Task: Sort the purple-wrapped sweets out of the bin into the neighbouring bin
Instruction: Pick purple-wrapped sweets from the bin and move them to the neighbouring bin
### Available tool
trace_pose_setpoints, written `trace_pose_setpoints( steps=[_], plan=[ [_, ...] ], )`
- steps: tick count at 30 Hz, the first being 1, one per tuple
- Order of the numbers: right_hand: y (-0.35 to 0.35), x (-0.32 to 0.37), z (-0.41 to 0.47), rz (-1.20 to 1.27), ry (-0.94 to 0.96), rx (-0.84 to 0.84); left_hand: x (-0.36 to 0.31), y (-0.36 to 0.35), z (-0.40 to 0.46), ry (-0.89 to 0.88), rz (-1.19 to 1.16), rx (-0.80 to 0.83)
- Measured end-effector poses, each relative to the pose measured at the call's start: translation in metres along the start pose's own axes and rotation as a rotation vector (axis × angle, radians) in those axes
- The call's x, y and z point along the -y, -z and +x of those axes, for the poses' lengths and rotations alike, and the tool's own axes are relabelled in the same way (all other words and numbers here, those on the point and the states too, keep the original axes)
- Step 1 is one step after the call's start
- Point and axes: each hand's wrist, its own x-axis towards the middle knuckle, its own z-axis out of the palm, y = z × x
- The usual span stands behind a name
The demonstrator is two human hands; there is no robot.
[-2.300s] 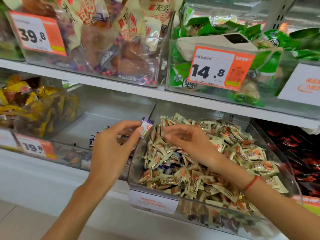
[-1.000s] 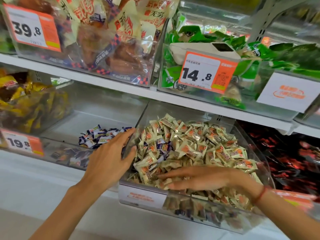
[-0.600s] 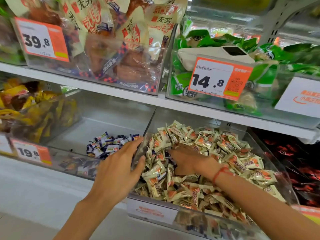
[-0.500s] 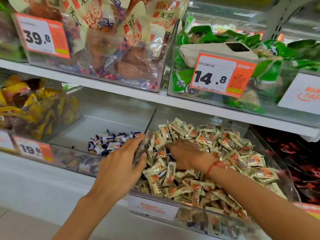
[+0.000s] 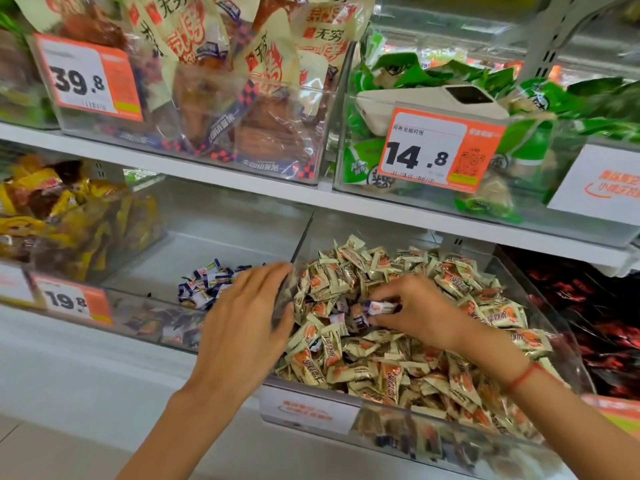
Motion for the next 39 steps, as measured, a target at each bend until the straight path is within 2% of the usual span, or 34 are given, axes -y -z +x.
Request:
trace_pose_setpoints(
  steps=[2, 5, 7, 10, 14, 16, 19, 22, 26, 29, 31, 35, 37, 39],
  plan=[
    [0.007, -0.011, -0.014, -0.043, -0.031, -0.016, -0.009, 0.000, 0.001, -0.079, -0.048, -0.086],
    [0.005, -0.026, -0.031, -0.158, -0.104, 0.089, -0.030, -0.004, 0.005, -0.186, -0.178, -0.129],
    [0.005, -0.032, -0.036, -0.081, -0.116, 0.107, -0.046, -0.011, 0.012, -0.195, -0.249, -0.019],
    [0.006, -0.039, -0.036, 0.063, -0.137, 0.166, -0.057, -0.035, 0.030, -0.160, -0.238, 0.217],
    [0.011, -0.036, -0.040, 0.317, -0.279, 0.229, -0.050, -0.076, 0.051, -0.290, 0.038, 0.536],
    [0.013, -0.033, -0.043, 0.349, -0.354, 0.243, -0.050, -0.081, 0.055, -0.352, 0.193, 0.578],
    [0.014, -0.032, -0.046, 0.412, -0.418, 0.233, -0.052, -0.074, 0.058, -0.426, 0.352, 0.559],
    [0.010, -0.033, -0.045, 0.437, -0.411, 0.189, -0.052, -0.060, 0.056, -0.460, 0.409, 0.509],
    [0.004, -0.038, -0.043, 0.412, -0.363, 0.159, -0.053, -0.031, 0.043, -0.355, 0.237, 0.294],
    [0.005, -0.036, -0.038, 0.378, -0.350, 0.197, -0.046, -0.012, 0.031, -0.277, 0.082, 0.131],
    [0.006, -0.030, -0.030, 0.256, -0.315, 0.221, -0.037, -0.005, 0.024, -0.257, 0.032, 0.025],
    [-0.007, -0.013, -0.009, -0.146, -0.307, 0.220, -0.018, 0.003, 0.016, -0.193, -0.034, -0.131],
    [-0.015, -0.008, 0.003, -0.248, -0.339, 0.198, -0.010, 0.007, 0.015, -0.105, -0.082, -0.170],
    [-0.014, -0.006, 0.011, -0.310, -0.376, 0.259, -0.005, 0.010, 0.012, 0.002, -0.130, -0.199]
  ],
)
